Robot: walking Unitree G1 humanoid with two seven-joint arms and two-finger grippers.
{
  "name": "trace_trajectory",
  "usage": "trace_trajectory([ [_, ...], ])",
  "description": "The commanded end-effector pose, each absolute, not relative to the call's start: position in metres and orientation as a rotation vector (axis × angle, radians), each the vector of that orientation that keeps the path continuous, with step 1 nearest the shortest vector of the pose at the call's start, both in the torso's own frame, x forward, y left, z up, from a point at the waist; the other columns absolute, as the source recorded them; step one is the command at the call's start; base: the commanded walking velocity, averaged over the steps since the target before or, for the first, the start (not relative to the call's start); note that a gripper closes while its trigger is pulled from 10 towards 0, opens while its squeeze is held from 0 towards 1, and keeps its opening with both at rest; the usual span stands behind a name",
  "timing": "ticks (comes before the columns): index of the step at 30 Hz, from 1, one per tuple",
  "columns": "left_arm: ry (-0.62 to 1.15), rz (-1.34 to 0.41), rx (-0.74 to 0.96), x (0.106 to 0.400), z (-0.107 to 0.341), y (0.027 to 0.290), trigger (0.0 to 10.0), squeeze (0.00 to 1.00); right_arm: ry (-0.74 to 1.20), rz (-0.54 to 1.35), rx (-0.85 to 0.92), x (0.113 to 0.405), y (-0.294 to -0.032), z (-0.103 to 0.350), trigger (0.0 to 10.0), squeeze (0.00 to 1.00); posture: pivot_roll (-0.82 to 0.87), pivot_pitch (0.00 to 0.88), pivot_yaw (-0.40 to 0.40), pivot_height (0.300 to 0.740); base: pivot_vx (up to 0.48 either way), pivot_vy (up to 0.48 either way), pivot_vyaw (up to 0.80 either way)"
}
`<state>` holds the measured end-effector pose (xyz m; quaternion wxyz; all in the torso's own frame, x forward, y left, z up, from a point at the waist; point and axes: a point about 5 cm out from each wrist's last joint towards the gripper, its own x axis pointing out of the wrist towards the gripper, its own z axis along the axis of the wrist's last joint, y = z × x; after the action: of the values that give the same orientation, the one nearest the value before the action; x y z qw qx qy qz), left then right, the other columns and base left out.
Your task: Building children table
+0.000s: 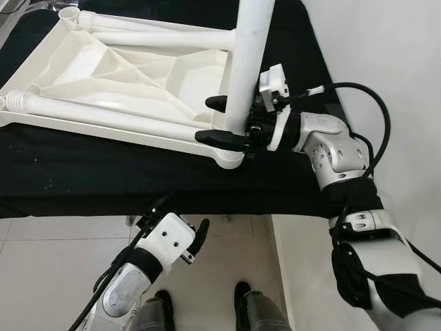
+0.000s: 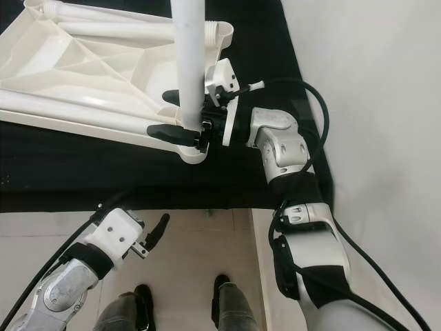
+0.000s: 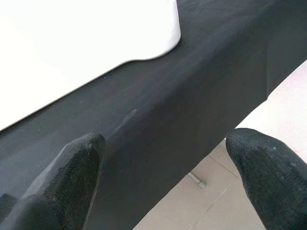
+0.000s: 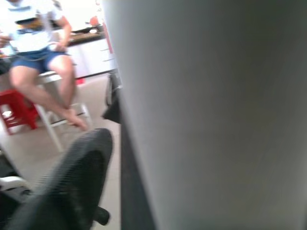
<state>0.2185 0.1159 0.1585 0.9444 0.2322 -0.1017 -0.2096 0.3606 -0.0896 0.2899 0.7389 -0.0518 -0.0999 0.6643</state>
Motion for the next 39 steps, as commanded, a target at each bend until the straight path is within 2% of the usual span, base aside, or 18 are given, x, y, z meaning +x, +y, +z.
trace_trajectory([
  [1, -0.178, -0.444, 0.478, 0.215, 0.151, 0.115, 10.0, 0.00, -0.220, 1.539, -0.114, 0.357, -0.079, 0.286, 0.0, 0.00, 0.04, 0.288, -0.034, 0.740, 0.000, 0.000, 0.00],
  [8, -0.177, -0.440, 0.476, 0.215, 0.151, 0.115, 10.0, 0.00, -0.241, 1.496, -0.115, 0.362, -0.077, 0.283, 0.0, 0.00, 0.03, 0.288, -0.037, 0.740, 0.000, 0.000, 0.00],
  [11, -0.178, -0.440, 0.474, 0.216, 0.150, 0.115, 10.0, 0.00, -0.255, 1.222, -0.165, 0.368, -0.080, 0.272, 0.0, 0.00, 0.02, 0.287, -0.039, 0.740, 0.000, 0.000, 0.00],
  [16, -0.179, -0.440, 0.473, 0.217, 0.151, 0.115, 10.0, 0.00, -0.246, 1.037, -0.171, 0.371, -0.083, 0.267, 0.0, 0.00, 0.01, 0.288, -0.043, 0.740, 0.000, 0.000, 0.00],
  [17, -0.180, -0.440, 0.473, 0.217, 0.151, 0.116, 10.0, 0.00, -0.236, 0.884, -0.172, 0.374, -0.085, 0.263, 0.0, 0.00, 0.01, 0.288, -0.041, 0.740, 0.000, 0.000, 0.00],
  [18, -0.180, -0.440, 0.474, 0.217, 0.151, 0.116, 10.0, 0.00, -0.191, 0.593, -0.121, 0.372, -0.085, 0.254, 0.0, 0.00, 0.00, 0.291, -0.035, 0.740, 0.000, 0.000, 0.00],
  [19, -0.180, -0.440, 0.474, 0.217, 0.151, 0.116, 10.0, 0.00, -0.191, 0.593, -0.121, 0.372, -0.085, 0.254, 0.0, 0.00, 0.00, 0.291, -0.035, 0.740, 0.000, 0.000, 0.00],
  [21, -0.180, -0.440, 0.475, 0.220, 0.150, 0.117, 10.0, 0.00, -0.127, 0.296, -0.078, 0.350, -0.079, 0.236, 0.0, 0.00, -0.02, 0.285, -0.027, 0.740, 0.000, 0.000, 0.00],
  [24, -0.180, -0.440, 0.475, 0.220, 0.150, 0.117, 10.0, 0.00, -0.127, 0.296, -0.078, 0.350, -0.079, 0.236, 0.0, 0.00, -0.02, 0.285, -0.027, 0.740, 0.000, 0.000, 0.00],
  [26, -0.179, -0.441, 0.476, 0.221, 0.150, 0.117, 10.0, 0.00, -0.124, 0.256, -0.070, 0.342, -0.072, 0.232, 0.0, 0.00, -0.02, 0.281, -0.025, 0.740, 0.000, 0.000, 0.00],
  [31, -0.182, -0.442, 0.479, 0.226, 0.148, 0.116, 10.0, 0.00, -0.144, 0.327, -0.090, 0.345, -0.051, 0.233, 0.0, 0.00, -0.03, 0.248, -0.032, 0.740, 0.000, 0.000, 0.00],
  [32, -0.184, -0.440, 0.480, 0.227, 0.148, 0.116, 10.0, 0.00, -0.151, 0.348, -0.084, 0.345, -0.049, 0.236, 3.0, 0.00, -0.03, 0.247, -0.032, 0.740, 0.000, 0.000, 0.00],
  [33, -0.184, -0.440, 0.480, 0.227, 0.148, 0.116, 10.0, 0.00, -0.151, 0.348, -0.084, 0.345, -0.049, 0.236, 3.0, 0.00, -0.03, 0.247, -0.032, 0.740, 0.000, 0.000, 0.00],
  [34, -0.185, -0.437, 0.480, 0.227, 0.148, 0.116, 10.0, 0.00, -0.160, 0.422, -0.080, 0.345, -0.043, 0.239, 10.0, 0.00, -0.03, 0.248, -0.033, 0.740, 0.000, 0.000, 0.00],
  [36, -0.186, -0.436, 0.480, 0.227, 0.148, 0.116, 10.0, 0.00, -0.184, 0.484, -0.064, 0.343, -0.038, 0.243, 10.0, 0.00, -0.02, 0.246, -0.033, 0.740, 0.000, 0.000, 0.00],
  [37, -0.187, -0.436, 0.480, 0.227, 0.148, 0.116, 10.0, 0.00, -0.200, 0.584, -0.037, 0.342, -0.033, 0.248, 10.0, 1.00, -0.02, 0.245, -0.034, 0.740, 0.000, 0.000, 0.00],
  [38, -0.188, -0.436, 0.480, 0.228, 0.148, 0.116, 10.0, 0.00, -0.224, 0.679, -0.029, 0.341, -0.032, 0.255, 10.0, 1.00, -0.02, 0.244, -0.034, 0.740, 0.000, 0.000, 0.00],
  [39, -0.188, -0.436, 0.480, 0.228, 0.148, 0.116, 10.0, 0.00, -0.224, 0.679, -0.029, 0.341, -0.032, 0.255, 10.0, 1.00, -0.02, 0.244, -0.034, 0.740, 0.000, 0.000, 0.00],
])
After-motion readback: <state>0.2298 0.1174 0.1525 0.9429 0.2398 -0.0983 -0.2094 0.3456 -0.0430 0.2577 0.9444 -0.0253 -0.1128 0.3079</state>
